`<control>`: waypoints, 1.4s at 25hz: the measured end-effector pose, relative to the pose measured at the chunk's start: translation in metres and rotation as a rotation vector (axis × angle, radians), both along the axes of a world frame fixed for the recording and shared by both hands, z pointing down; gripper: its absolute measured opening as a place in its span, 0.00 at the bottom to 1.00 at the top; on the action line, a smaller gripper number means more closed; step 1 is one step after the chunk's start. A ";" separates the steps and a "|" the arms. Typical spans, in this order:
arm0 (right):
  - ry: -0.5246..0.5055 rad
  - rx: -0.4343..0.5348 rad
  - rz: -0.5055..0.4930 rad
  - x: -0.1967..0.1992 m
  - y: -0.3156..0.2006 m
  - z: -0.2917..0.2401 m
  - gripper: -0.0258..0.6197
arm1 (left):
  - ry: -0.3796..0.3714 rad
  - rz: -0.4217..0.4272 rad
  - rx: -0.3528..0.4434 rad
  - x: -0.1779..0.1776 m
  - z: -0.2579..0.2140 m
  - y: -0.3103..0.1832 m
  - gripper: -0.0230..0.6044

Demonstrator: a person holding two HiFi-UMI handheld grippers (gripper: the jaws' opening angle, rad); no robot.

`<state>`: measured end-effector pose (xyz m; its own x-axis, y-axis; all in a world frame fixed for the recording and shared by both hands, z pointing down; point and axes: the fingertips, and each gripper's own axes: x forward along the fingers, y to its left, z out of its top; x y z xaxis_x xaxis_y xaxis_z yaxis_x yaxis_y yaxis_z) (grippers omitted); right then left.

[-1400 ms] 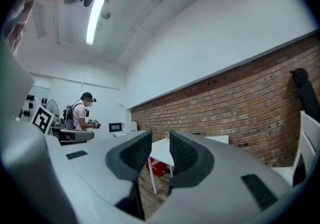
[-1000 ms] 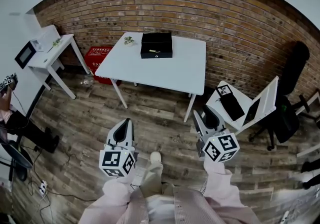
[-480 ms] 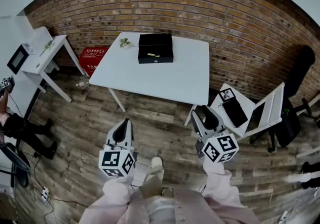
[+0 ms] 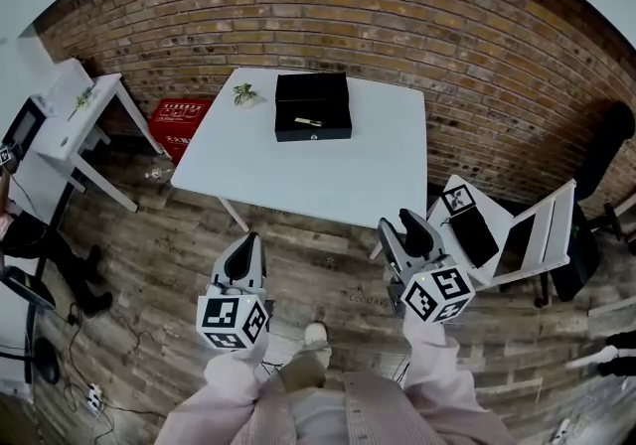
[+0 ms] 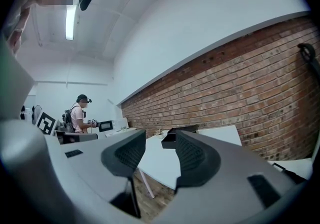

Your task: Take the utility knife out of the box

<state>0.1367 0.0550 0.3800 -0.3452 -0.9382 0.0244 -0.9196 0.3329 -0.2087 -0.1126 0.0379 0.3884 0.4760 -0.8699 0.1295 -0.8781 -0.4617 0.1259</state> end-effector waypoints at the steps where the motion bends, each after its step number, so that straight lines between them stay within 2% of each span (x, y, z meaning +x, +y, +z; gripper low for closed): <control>1: -0.003 -0.003 0.001 -0.001 -0.007 0.002 0.31 | -0.001 0.003 -0.002 0.000 0.001 -0.008 0.02; 9: -0.009 -0.010 0.012 -0.007 -0.056 0.008 0.31 | 0.001 0.021 0.006 -0.004 0.002 -0.060 0.02; 23: -0.008 -0.026 -0.024 -0.021 -0.117 0.013 0.31 | 0.011 -0.002 -0.002 -0.018 0.010 -0.114 0.02; 35: -0.012 -0.070 -0.040 -0.020 -0.219 0.027 0.31 | 0.021 -0.017 -0.044 -0.015 0.024 -0.213 0.02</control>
